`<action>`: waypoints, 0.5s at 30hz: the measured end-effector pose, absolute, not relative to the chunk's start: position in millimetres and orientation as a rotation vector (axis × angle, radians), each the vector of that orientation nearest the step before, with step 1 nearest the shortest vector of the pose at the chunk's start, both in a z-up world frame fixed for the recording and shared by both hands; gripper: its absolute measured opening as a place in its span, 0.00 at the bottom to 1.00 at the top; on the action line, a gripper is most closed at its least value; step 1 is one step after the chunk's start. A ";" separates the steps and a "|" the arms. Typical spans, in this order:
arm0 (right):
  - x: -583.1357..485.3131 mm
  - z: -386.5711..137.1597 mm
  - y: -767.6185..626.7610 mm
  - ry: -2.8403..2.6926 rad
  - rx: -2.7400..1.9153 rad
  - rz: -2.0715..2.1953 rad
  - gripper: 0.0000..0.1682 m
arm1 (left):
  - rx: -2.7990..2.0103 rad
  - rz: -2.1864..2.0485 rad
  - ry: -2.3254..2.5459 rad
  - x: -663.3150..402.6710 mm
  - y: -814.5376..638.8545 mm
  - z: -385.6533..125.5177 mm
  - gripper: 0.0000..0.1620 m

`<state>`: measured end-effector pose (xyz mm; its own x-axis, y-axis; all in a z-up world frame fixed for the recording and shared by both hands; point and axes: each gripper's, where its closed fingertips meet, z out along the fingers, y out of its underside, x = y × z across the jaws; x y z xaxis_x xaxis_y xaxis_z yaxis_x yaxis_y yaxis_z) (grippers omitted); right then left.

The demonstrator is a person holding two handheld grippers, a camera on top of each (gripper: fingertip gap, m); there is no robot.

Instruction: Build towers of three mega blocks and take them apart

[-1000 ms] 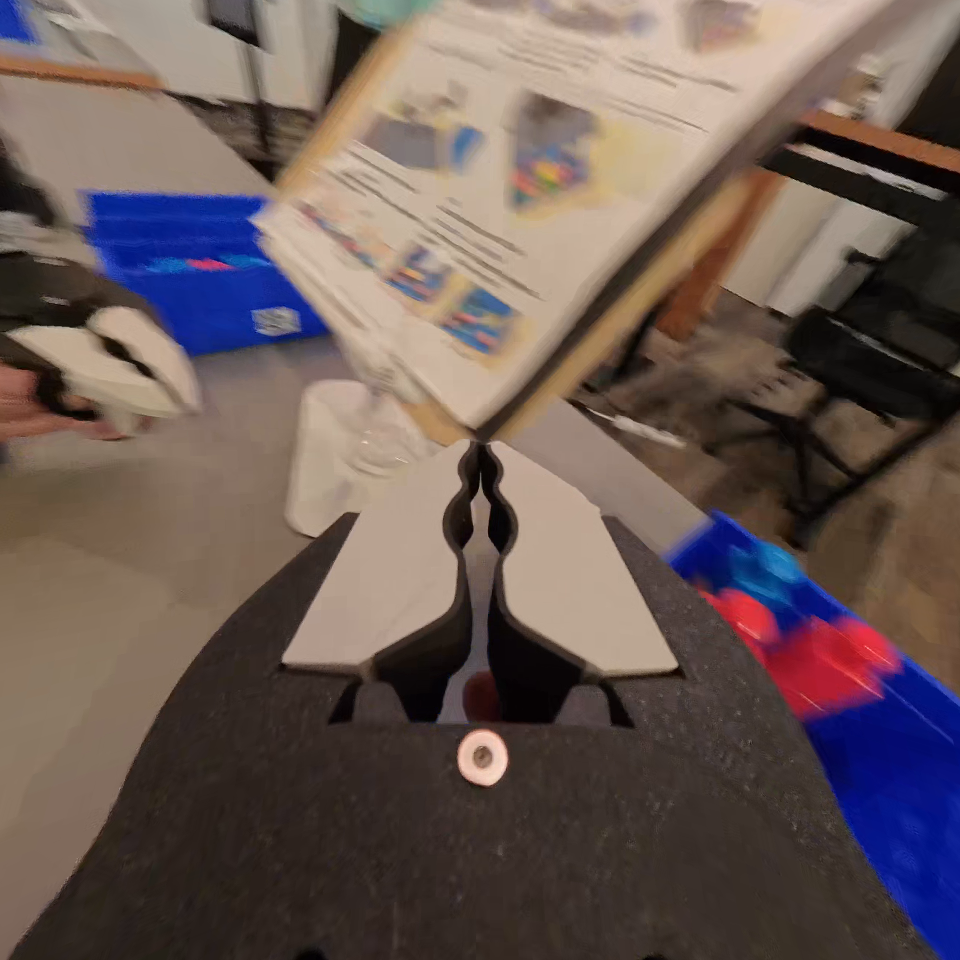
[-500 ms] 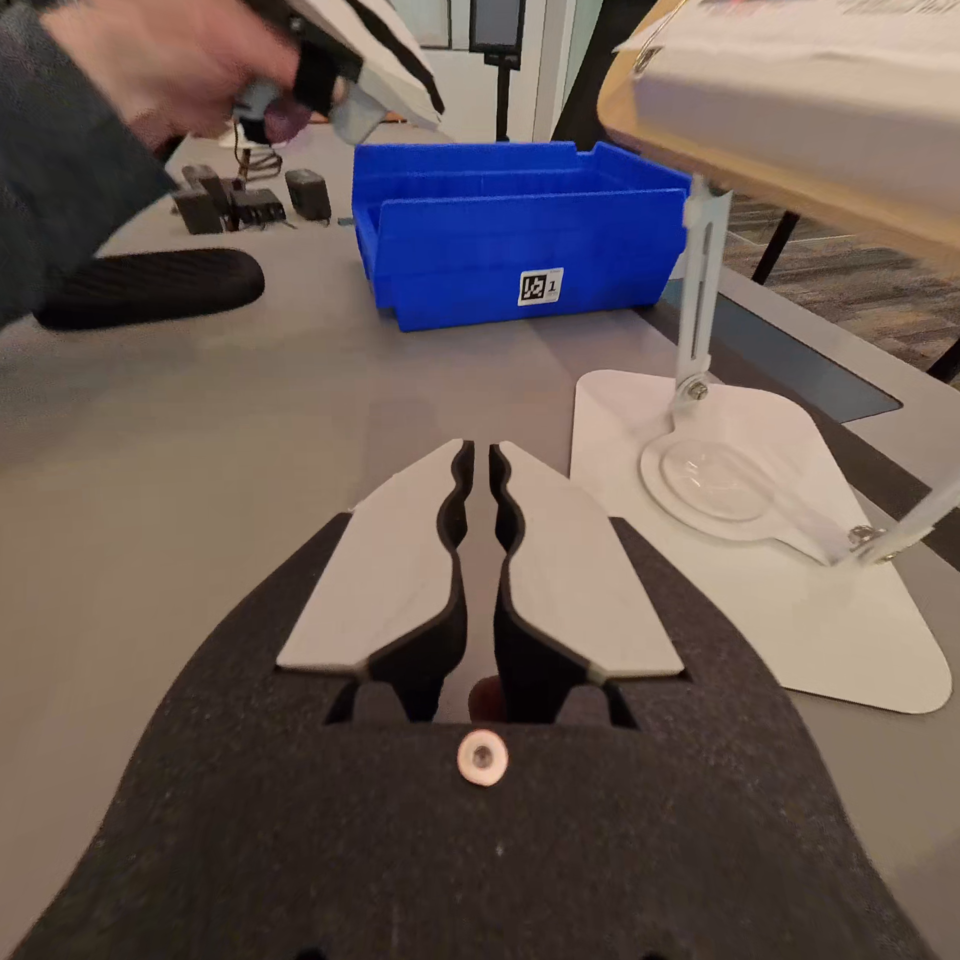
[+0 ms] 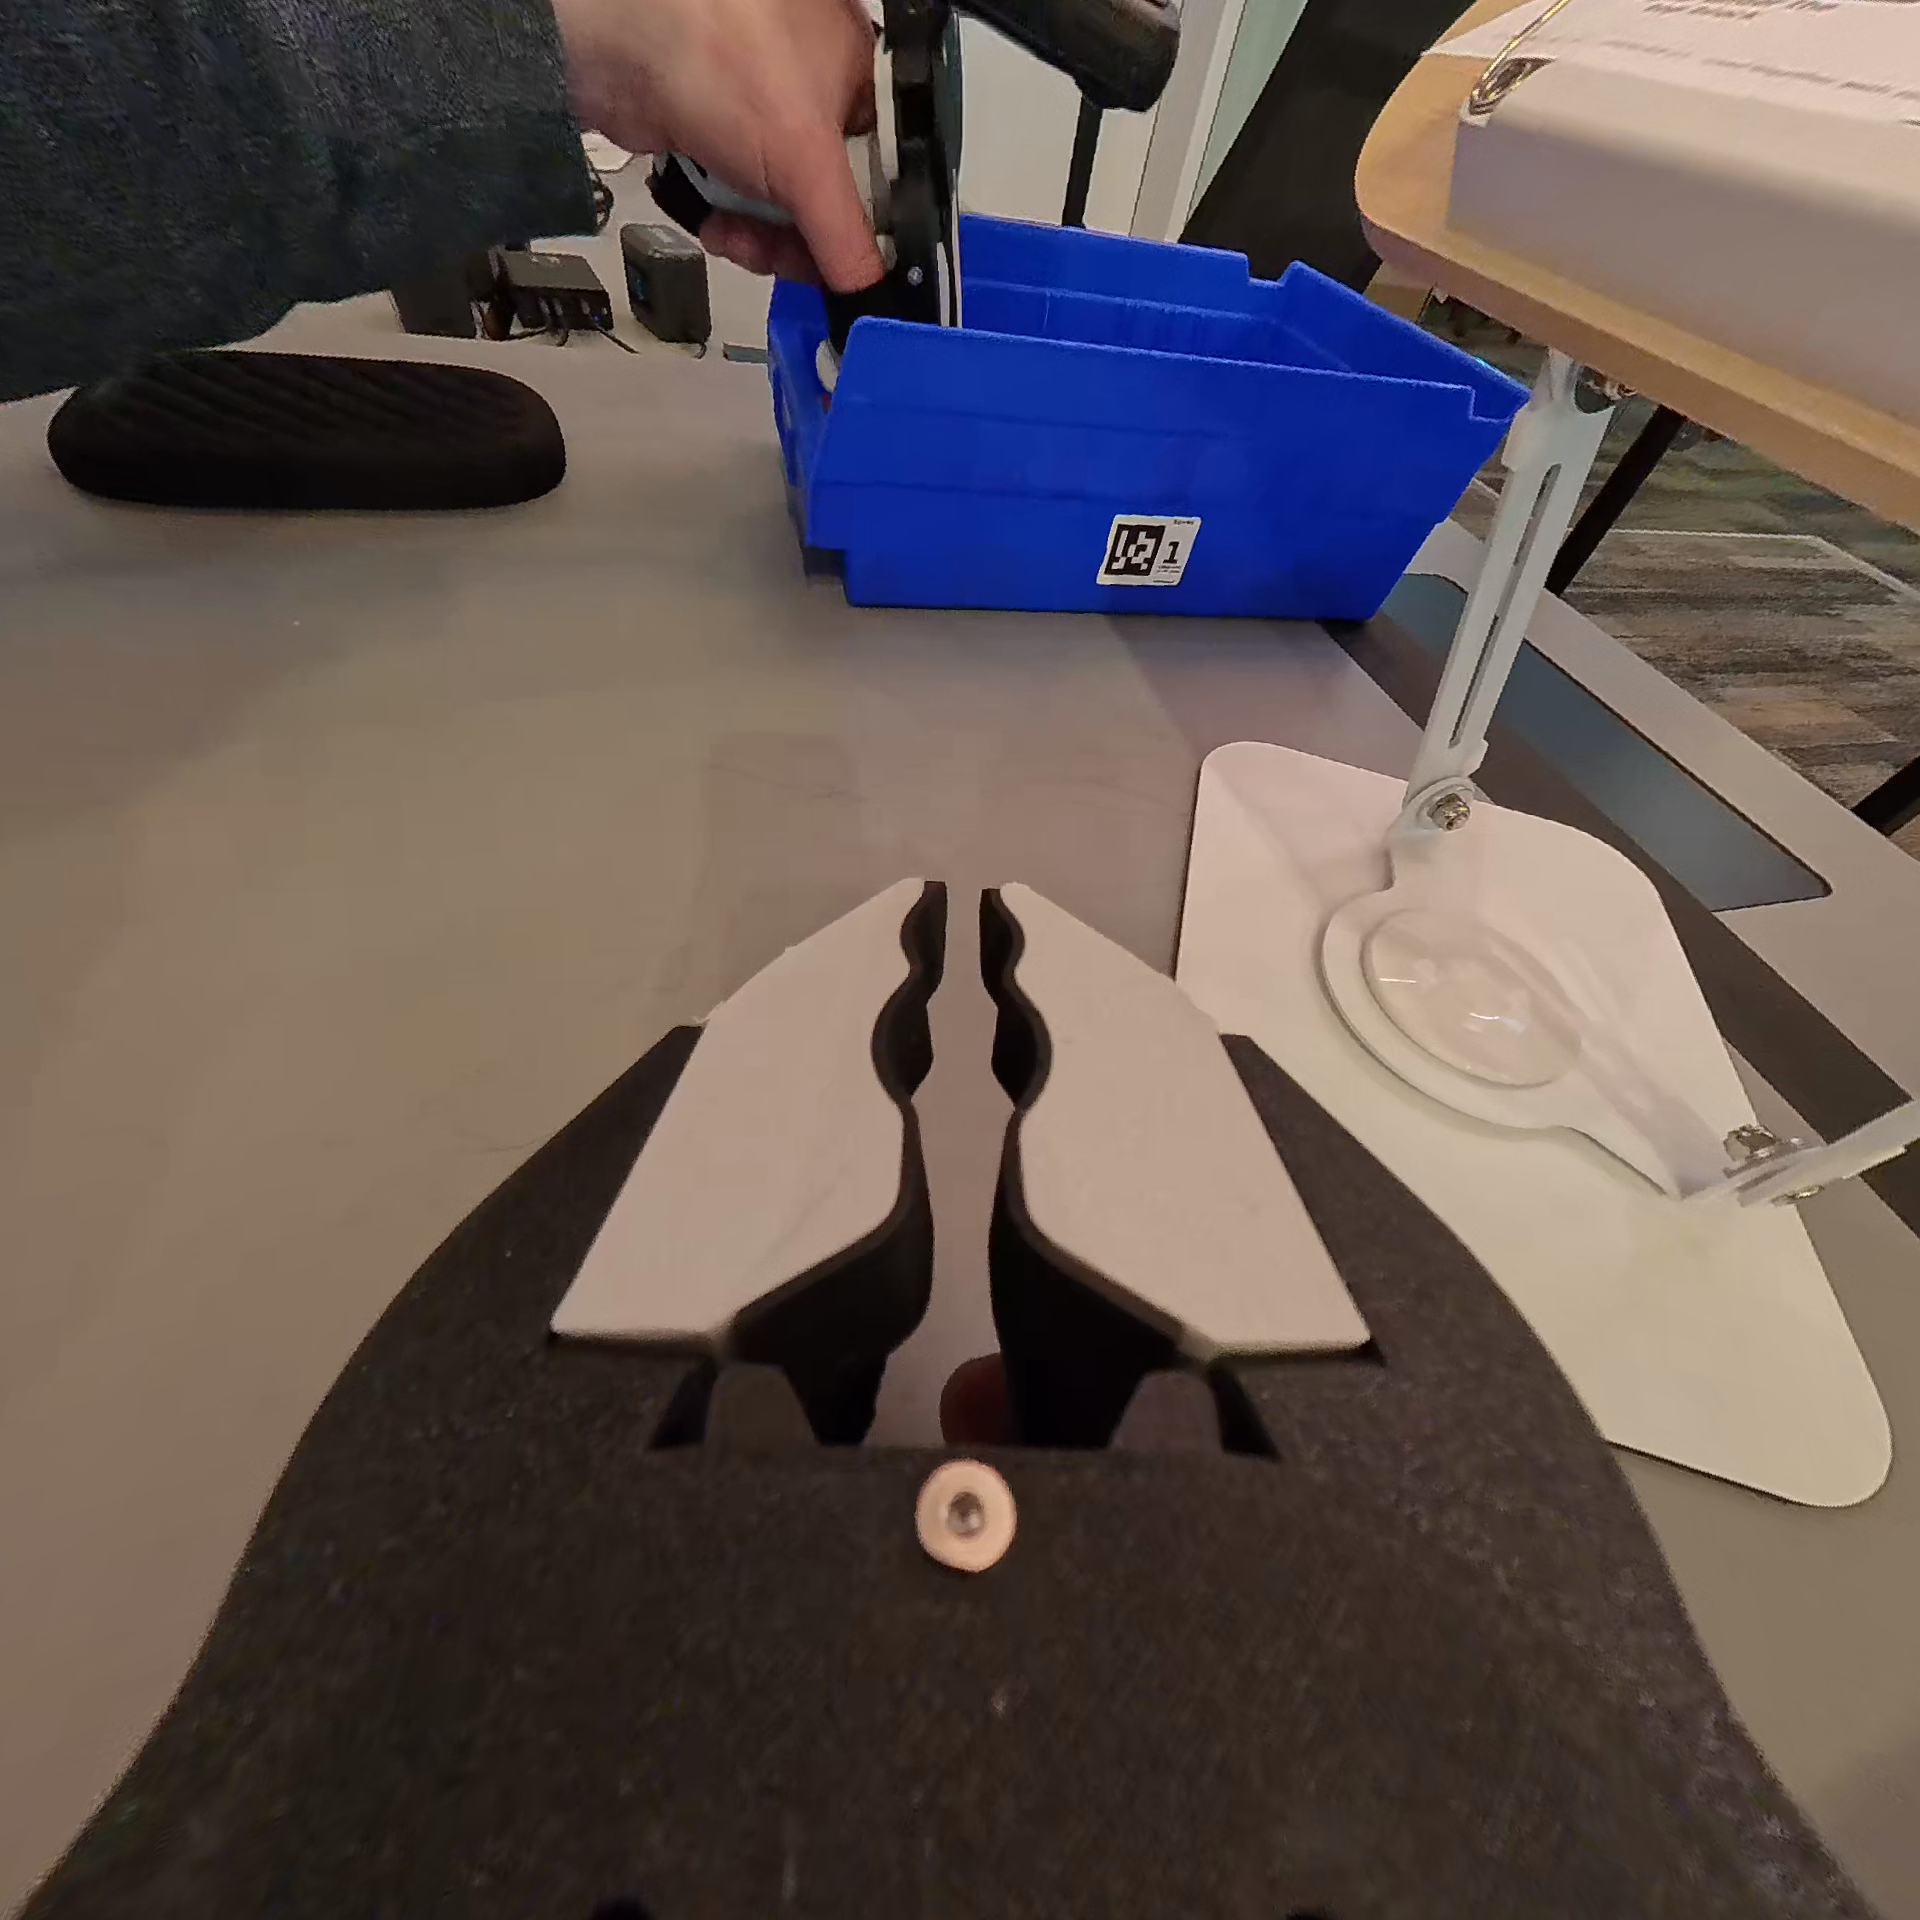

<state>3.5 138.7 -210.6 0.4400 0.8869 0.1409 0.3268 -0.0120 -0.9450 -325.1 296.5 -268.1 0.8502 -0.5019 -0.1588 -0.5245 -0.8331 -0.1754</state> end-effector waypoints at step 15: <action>-0.6 -205.3 138.6 -1.080 -1.555 0.693 0.10 | -2.047 -0.400 0.685 -239.6 280.3 -144.3 0.24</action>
